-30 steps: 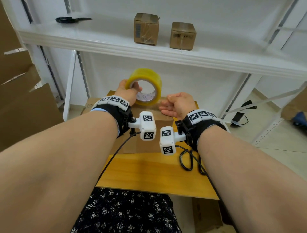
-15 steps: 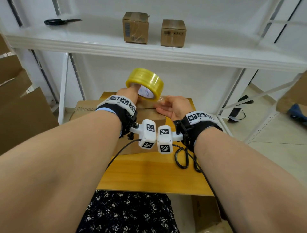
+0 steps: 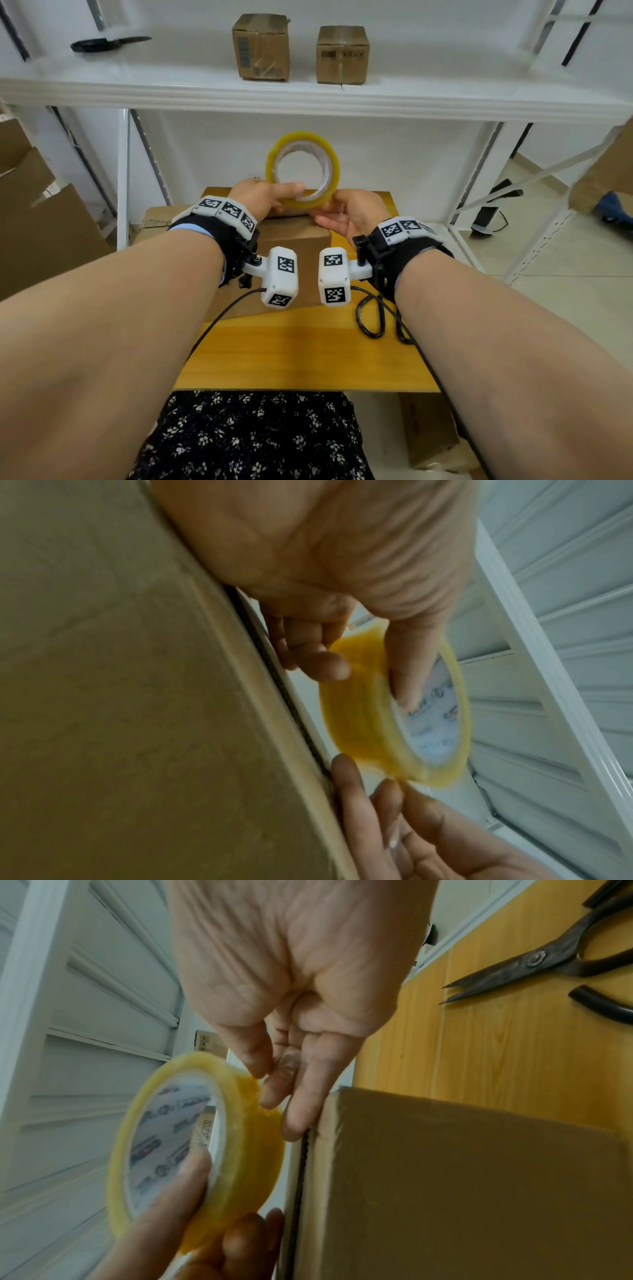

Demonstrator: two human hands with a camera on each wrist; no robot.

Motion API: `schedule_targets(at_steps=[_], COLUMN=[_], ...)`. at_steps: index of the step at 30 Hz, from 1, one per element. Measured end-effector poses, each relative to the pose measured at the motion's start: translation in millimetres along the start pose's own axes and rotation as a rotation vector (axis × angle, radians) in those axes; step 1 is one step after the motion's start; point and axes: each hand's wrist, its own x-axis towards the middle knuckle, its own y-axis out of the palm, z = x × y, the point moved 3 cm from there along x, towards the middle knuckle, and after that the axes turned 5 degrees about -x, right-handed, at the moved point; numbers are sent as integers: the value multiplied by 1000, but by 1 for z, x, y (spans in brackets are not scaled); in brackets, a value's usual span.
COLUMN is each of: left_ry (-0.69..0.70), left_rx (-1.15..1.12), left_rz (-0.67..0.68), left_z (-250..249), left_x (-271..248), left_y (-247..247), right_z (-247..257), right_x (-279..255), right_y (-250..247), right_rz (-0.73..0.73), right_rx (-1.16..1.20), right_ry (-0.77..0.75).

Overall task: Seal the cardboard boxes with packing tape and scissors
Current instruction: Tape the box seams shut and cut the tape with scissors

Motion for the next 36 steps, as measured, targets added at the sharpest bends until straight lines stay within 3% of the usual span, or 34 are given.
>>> schedule_targets(at_steps=[3,6,12,17,24,29,33,36], left_ry=[-1,0,84,126,208,184,118,127], left_rx=[-62,44,240,248,246,288,305,147], left_rz=[-79,-126,-81,-129,-86,-94,-54,-73], left_z=[2,-2,-4,-2,3,-2,-18,-10], left_x=[2,-4,4,9,15,20,23,23], left_y=[-2,-2,4,5,-6,-7,4,19], right_z=[2,4,7,8,7,13,7,6], right_x=[0,2,5,14,13,12,10,8], right_y=[1,0,2,6,13,16,13,12], right_rz=[11,16,21,-15,15,34,48,83], right_rx=[-36,-72,-184,-130,-139,-234,-178,-133], right_ry=[1,-8,-30,-72,-36,-13,-11,-10])
